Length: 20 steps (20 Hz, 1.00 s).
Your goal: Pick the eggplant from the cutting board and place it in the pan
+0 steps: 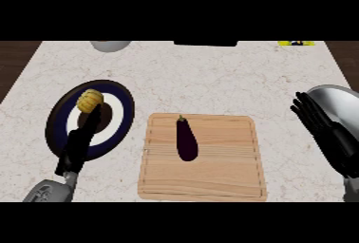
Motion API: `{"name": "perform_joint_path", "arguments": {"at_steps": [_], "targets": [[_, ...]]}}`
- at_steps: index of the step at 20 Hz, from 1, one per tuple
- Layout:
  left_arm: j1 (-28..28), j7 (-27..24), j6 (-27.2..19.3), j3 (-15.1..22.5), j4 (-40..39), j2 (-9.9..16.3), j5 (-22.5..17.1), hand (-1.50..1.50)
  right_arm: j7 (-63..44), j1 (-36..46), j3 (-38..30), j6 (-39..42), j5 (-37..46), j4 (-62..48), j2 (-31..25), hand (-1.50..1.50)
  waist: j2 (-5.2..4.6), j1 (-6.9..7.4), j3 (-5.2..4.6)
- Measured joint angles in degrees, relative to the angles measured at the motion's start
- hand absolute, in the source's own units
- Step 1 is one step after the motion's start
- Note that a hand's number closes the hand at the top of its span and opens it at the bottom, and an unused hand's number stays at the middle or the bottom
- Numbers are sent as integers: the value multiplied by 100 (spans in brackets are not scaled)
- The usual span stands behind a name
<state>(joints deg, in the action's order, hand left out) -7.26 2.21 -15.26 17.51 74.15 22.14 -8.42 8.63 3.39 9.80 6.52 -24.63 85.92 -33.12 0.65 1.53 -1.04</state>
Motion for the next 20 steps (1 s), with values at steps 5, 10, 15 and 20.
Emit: {"name": "perform_joint_path", "arguments": {"at_steps": [5,10,15,20], "targets": [[-241,22,383,110,259,-359,-347,0,-406,1128,1039,-27,1074,234,214,150,-84,325,46],[-436,172,733,332,449,-816,-727,0,-566,2411,1816,-137,2767,284,-7,-150,-87,649,15],[-432,346,971,267,621,-948,-1098,0,-316,3388,2544,-692,3955,-588,1052,-150,-141,534,76],[-379,460,988,238,708,-998,-1202,0,-995,4384,3432,66,4786,-1383,1487,-150,-100,396,76]]}}
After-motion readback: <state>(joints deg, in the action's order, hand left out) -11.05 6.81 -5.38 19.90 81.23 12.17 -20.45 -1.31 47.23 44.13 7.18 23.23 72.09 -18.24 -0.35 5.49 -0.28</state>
